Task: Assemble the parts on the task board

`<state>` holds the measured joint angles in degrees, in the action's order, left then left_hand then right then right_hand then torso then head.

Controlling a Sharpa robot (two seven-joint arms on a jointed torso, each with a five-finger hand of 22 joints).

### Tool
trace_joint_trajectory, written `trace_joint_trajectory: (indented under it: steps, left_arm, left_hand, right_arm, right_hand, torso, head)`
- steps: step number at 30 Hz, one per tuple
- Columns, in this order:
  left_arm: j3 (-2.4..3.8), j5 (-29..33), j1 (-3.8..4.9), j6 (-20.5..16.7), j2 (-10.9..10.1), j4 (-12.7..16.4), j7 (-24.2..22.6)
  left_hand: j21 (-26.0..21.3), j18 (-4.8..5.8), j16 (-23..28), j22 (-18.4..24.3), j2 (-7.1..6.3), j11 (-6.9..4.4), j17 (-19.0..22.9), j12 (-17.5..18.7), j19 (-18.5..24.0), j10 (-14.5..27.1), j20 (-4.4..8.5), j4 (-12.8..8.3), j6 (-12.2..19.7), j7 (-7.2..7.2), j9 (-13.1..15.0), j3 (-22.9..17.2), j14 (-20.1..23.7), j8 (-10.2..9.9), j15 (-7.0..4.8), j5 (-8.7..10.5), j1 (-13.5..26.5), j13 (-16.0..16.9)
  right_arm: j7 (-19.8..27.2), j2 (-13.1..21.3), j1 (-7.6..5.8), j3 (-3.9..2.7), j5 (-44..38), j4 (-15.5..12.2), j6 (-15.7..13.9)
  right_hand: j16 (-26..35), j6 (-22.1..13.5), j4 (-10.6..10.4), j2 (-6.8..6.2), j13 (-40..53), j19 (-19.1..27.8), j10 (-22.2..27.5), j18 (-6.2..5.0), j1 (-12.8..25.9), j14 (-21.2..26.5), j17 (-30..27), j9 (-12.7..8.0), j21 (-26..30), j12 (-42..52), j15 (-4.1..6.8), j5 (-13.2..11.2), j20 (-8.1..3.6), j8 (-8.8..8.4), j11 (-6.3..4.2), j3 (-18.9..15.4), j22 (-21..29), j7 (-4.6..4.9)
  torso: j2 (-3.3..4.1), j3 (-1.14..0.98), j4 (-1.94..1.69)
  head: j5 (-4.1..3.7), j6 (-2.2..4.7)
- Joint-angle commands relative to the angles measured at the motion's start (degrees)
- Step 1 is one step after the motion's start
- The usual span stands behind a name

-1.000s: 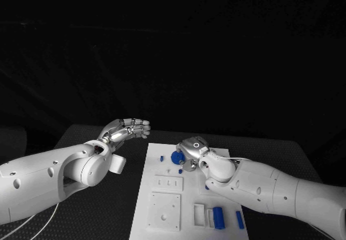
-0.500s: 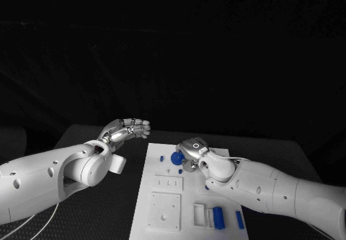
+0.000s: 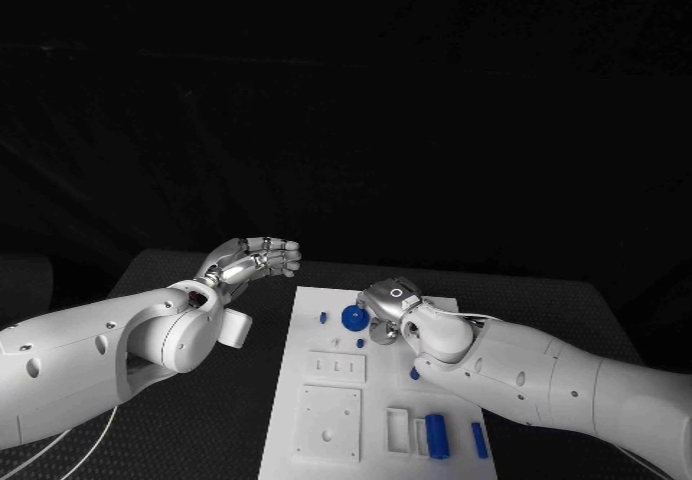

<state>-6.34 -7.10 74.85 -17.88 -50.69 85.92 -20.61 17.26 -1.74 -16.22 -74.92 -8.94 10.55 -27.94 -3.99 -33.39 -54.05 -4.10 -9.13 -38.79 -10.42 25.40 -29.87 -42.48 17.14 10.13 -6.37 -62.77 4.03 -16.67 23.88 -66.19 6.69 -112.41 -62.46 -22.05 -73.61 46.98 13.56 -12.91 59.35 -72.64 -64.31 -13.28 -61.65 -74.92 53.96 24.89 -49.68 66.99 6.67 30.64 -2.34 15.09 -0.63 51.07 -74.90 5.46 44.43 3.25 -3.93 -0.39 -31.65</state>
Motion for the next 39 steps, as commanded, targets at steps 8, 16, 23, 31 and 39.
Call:
trace_joint_trajectory:
  steps: [8, 16, 23, 31, 39]
  left_arm:
    - [0.05, 0.1, 0.15, 0.0, -0.2, 0.2, -0.4]
    - [0.05, 0.1, 0.2, -0.1, -0.6, 0.1, -0.5]
    - [0.05, 0.1, 0.21, 0.0, -1.0, -0.4, -0.8]
    - [0.04, 0.1, 0.2, 0.7, -0.7, -1.9, -1.1]
    - [0.03, 0.1, 0.19, 1.2, -0.3, -3.2, -1.5]
  left_hand:
    - [-0.2, -0.03, -0.3, -1.2, 0.46, 0.13, 0.1, 0.0, -0.4, -0.4, -0.12, -0.2, -0.2, -1.38, 0.1, 0.1, -0.4, 0.3, -0.09, -0.27, -0.1, 0.0]
    - [-0.2, -0.04, -0.3, -1.2, 0.43, 0.13, 0.1, 0.0, -0.4, -0.4, -0.12, -0.2, -0.2, -1.38, 0.1, 0.1, -0.4, 0.3, -0.09, -0.29, -0.1, 0.0]
    - [-0.2, -0.06, -0.3, -1.2, 0.39, 0.12, 0.1, 0.0, -0.4, -0.4, -0.11, -0.3, -0.3, -1.36, 0.1, 0.0, -0.5, 0.3, -0.1, -0.31, -0.1, 0.0]
    - [-0.3, -0.09, -0.5, -1.2, 0.51, 0.06, 0.0, -0.2, -0.5, -1.0, -0.13, -0.4, -0.5, -1.34, 0.2, 0.1, -0.9, 0.5, -0.09, -0.3, -0.3, 0.1]
    - [-0.3, -0.15, -0.6, -1.2, 0.75, -0.24, 0.0, -0.3, -0.7, -1.4, -0.08, -0.6, -0.9, -1.05, 0.3, 0.1, -1.1, 0.8, -0.21, -0.26, -0.3, 0.1]
  right_arm:
    - [0.2, 1.8, 0.02, 0.0, 1.7, -1.4, 2.6]
    - [1.1, 4.9, -0.04, -0.41, 4.1, -4.3, -7.7]
    - [8.0, 9.8, -0.85, -3.88, 16.0, -7.9, -11.0]
    - [20.6, 15.6, -1.49, -5.29, 37.2, -6.5, -7.0]
    - [26.2, 17.7, -1.47, -5.3, 41.6, -2.7, 1.3]
  right_hand:
    - [0.2, -0.1, 0.8, 0.67, 0.2, 0.0, -0.1, -1.72, 0.8, -0.2, 0.2, 0.2, -0.1, -0.2, 0.23, 0.7, 0.41, 0.68, -0.14, 0.3, -1.0, 0.16]
    - [0.3, 0.1, 0.9, 0.58, 0.2, -0.1, -0.1, -1.72, 1.0, -0.2, 0.2, 0.2, -0.1, -0.2, 0.14, 0.6, 0.41, 0.84, -0.03, 0.4, -1.0, 0.28]
    - [0.4, 0.3, -1.1, -2.27, 0.2, -0.7, -0.4, -1.72, 1.2, -0.5, 0.4, 0.3, -0.1, -0.1, -0.33, -11.1, 0.05, 1.26, 0.4, -0.4, -0.8, 0.61]
    - [0.7, 0.2, -2.6, -2.69, 0.5, -0.2, 0.6, -1.72, 1.8, -0.3, 0.7, 0.3, 0.2, 0.0, -1.31, -17.8, -0.28, 1.37, 1.59, -6.3, -0.9, 2.02]
    - [0.8, 0.1, -0.9, -1.23, 1.0, 0.7, 2.0, -1.72, 3.4, 0.2, 1.2, 0.3, 0.5, 0.5, -2.22, -16.3, -0.36, 1.4, 2.52, -14.4, -1.0, 2.99]
  torso:
    - [0.01, -0.01, 0.09]
    - [0.0, -0.07, 0.16]
    - [-0.04, -0.16, 0.42]
    - [-0.33, -0.62, 1.25]
    - [-0.6, -1.41, 2.13]
  head:
    - [0.06, 0.06]
    - [-0.04, 0.36]
    - [0.04, 0.76]
    - [0.42, 1.32]
    - [0.11, 1.46]
